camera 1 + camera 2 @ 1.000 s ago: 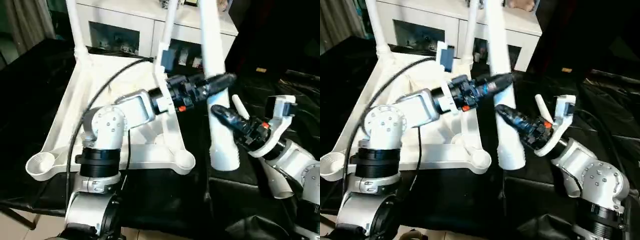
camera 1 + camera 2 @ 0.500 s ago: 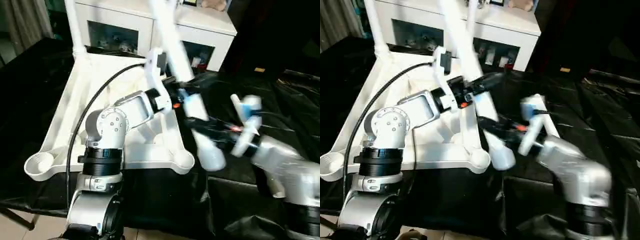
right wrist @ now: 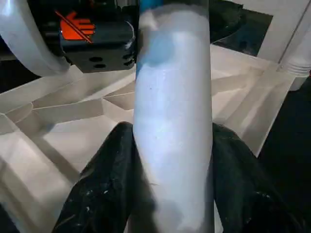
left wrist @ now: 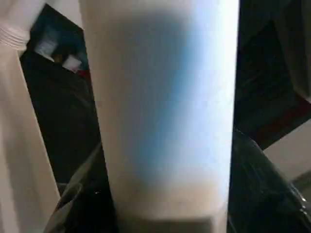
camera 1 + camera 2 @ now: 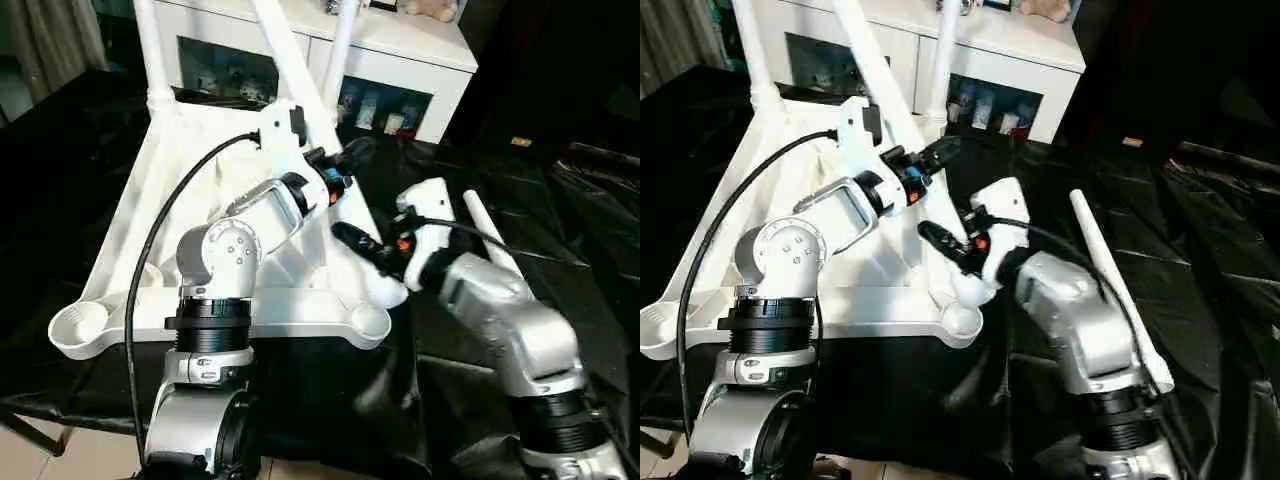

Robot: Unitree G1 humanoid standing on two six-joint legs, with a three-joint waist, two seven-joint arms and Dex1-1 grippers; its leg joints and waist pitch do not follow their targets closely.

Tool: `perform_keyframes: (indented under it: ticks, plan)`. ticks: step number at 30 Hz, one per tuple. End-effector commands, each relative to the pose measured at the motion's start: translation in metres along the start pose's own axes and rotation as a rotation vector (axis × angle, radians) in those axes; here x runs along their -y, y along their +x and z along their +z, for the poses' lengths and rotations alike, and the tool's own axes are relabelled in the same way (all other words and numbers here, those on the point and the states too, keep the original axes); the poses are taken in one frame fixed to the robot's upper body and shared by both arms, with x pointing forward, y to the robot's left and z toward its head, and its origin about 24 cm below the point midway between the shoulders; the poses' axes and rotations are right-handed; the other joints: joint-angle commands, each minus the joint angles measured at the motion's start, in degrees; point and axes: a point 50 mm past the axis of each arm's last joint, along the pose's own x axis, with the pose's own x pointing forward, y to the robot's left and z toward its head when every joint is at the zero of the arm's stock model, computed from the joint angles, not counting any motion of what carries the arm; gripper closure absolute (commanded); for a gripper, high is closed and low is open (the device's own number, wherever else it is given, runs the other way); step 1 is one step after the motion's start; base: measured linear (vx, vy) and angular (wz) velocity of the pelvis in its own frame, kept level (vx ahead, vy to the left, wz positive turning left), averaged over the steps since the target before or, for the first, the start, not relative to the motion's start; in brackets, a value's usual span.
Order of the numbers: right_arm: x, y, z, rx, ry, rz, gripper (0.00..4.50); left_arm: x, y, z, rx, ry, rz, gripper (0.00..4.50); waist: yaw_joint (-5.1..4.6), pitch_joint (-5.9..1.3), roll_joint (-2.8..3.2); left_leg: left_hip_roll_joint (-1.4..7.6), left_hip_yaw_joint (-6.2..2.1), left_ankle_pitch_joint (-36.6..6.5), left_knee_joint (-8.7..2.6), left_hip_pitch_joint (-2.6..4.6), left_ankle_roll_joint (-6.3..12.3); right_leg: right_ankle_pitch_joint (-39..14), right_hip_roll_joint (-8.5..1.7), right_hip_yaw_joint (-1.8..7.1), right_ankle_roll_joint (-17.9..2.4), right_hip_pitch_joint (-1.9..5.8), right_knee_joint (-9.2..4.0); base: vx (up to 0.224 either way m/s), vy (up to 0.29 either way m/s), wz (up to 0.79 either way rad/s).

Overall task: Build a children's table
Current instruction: Pick table leg

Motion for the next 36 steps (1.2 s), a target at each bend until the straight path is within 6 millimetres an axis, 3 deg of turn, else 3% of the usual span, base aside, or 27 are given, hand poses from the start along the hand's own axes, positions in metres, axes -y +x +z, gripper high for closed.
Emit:
perform_keyframes:
  ticks: [1,6,7,9,13,14,18,20,26,33,36]
  plan:
    - [0.008,-0.002,-0.002,-0.017,-0.005,-0.051,2.69,0.009,0.001,0.002,0.005,0.046,-0.028,2.04,-0.28,-3.97,0.33,2.56,-1.55,-8.02,-3.82,1.43,-2.57,-3.46,-4.12,2.91,-6.25,2.26,-4.04,0.000,0.000,0.00]
    - [0.007,-0.002,0.002,0.024,0.011,-0.034,2.69,0.015,-0.003,0.004,-0.014,0.104,-0.141,2.48,-0.31,-4.05,0.32,2.56,-1.50,-7.41,-3.80,1.41,-2.40,-2.44,-4.15,2.90,-6.56,2.25,-3.86,0.000,0.000,0.00]
    - [0.008,-0.004,0.005,0.047,0.055,-0.011,2.13,0.020,-0.005,0.005,-0.029,0.127,-0.212,2.51,-0.32,-4.02,0.25,2.59,-1.47,-7.22,-3.79,1.43,-2.39,-2.14,-4.16,2.90,-6.84,2.24,-3.78,0.000,0.000,0.00]
    - [0.014,-0.011,0.012,0.085,0.153,0.052,1.99,0.029,-0.012,0.009,-0.082,0.175,-0.388,2.59,-0.31,-3.97,0.27,2.46,-1.31,-7.54,-3.81,1.64,-1.80,-2.80,-4.00,2.89,-6.97,2.09,-3.81,0.000,0.000,0.00]
    - [0.017,-0.016,0.014,0.083,0.178,0.076,1.62,0.031,-0.015,0.011,-0.097,0.192,-0.457,2.67,-0.26,-3.96,0.53,2.57,-1.36,-7.32,-3.90,1.51,-2.48,-2.04,-4.02,2.80,-7.89,2.22,-3.56,0.000,0.000,0.00]
    - [0.020,-0.020,0.015,0.072,0.185,0.106,1.62,0.034,-0.018,0.013,-0.116,0.204,-0.522,2.67,-0.31,-3.93,0.28,2.59,-1.26,-7.61,-3.85,1.55,-2.70,-2.59,-4.14,2.86,-7.92,2.16,-3.69,0.000,0.000,0.00]
    - [0.029,-0.044,0.022,0.015,0.270,0.309,1.56,0.047,-0.029,0.019,-0.196,0.239,-0.788,2.69,0.12,-3.96,0.27,2.44,-1.14,-7.05,-3.71,1.67,-1.78,-4.12,-3.98,2.90,-7.64,2.40,-3.69,0.000,0.000,0.00]
    - [0.028,-0.049,0.024,0.003,0.289,0.357,1.56,0.049,-0.030,0.020,-0.203,0.235,-0.826,2.69,0.14,-3.95,0.14,2.53,-1.22,-6.85,-3.71,1.37,-2.04,-3.79,-4.23,2.83,-8.33,2.44,-3.65,0.000,0.000,0.00]
    - [0.023,-0.057,0.021,-0.094,0.263,0.479,1.56,0.055,-0.029,0.017,-0.266,0.259,-0.893,2.69,0.24,-4.02,0.00,2.64,-1.17,-6.32,-3.53,1.36,-2.20,-5.08,-4.50,2.85,-9.36,2.49,-3.76,0.000,0.000,0.00]
    - [0.018,-0.052,0.022,-0.116,0.209,0.488,1.56,0.051,-0.014,0.020,-0.255,0.287,-0.808,2.69,0.28,-4.09,-0.19,2.57,-1.21,-6.32,-3.40,1.35,-2.41,-6.25,-4.50,2.81,-9.34,2.47,-3.86,0.000,0.000,0.00]
    - [0.017,-0.053,0.022,-0.104,0.224,0.513,1.56,0.049,-0.014,0.021,-0.263,0.295,-0.824,2.70,0.30,-4.16,-0.07,2.59,-1.23,-5.63,-3.37,1.33,-2.05,-4.45,-4.44,2.77,-9.99,2.51,-3.64,0.000,0.000,0.00]
